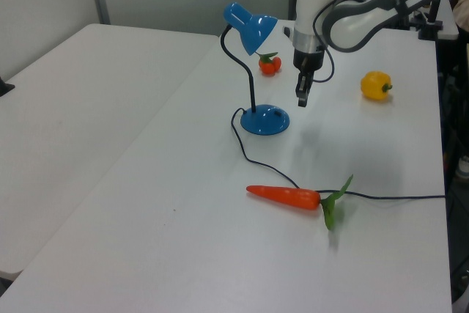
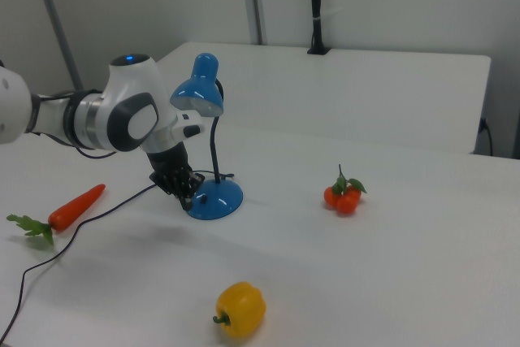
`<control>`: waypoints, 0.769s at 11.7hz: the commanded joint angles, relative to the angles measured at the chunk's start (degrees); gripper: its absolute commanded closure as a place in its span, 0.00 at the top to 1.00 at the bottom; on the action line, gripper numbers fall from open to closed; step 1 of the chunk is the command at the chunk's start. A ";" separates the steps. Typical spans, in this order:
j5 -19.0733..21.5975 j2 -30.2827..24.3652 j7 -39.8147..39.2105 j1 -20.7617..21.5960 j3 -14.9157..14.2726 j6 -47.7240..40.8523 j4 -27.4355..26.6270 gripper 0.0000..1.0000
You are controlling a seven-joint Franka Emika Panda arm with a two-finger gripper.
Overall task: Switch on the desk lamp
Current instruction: 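Move the gripper down toward the switch on the blue lamp base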
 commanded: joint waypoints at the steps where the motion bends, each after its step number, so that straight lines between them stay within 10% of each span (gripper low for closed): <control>1: 0.81 2.33 1.06 0.10 0.23 6.64 -0.47 0.00; 9: 0.72 5.33 4.31 0.02 0.23 16.58 0.15 0.00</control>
